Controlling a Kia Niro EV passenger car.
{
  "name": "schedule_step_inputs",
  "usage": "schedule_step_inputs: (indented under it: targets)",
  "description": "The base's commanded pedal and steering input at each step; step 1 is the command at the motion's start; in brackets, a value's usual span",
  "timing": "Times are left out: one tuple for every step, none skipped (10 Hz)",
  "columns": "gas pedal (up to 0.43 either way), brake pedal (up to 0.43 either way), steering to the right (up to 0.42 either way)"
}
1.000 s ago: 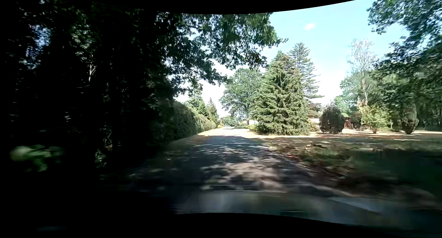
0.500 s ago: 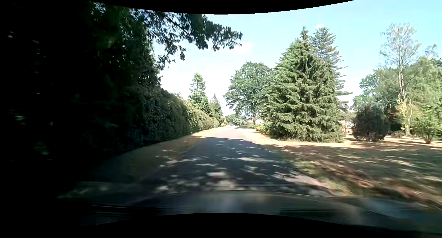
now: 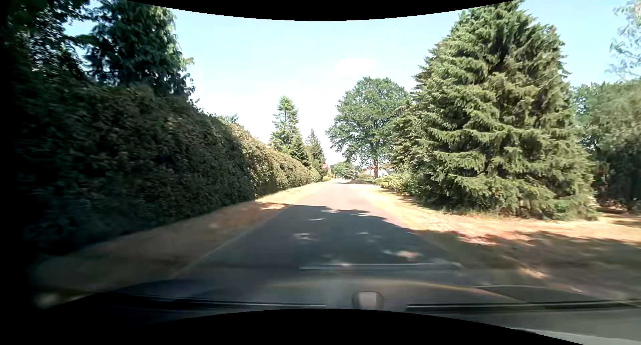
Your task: Follow the waypoints while adhering to traffic rules and regulations
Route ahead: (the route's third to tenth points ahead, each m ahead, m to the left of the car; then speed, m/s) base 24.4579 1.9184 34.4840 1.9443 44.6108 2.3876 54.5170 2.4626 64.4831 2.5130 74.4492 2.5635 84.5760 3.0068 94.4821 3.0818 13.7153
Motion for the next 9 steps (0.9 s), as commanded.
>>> schedule_step_inputs:
  targets:
    - [0.177,0.006,-0.003]
    - [0.177,0.006,-0.002]
    - [0.177,0.006,-0.002]
    - [0.177,0.006,-0.002]
    - [0.177,0.006,-0.001]
    - [0.177,0.006,0.0]
    - [0.177,0.006,0.0]
    - [0.177,0.006,0.002]
    - [0.177,0.006,0.003]
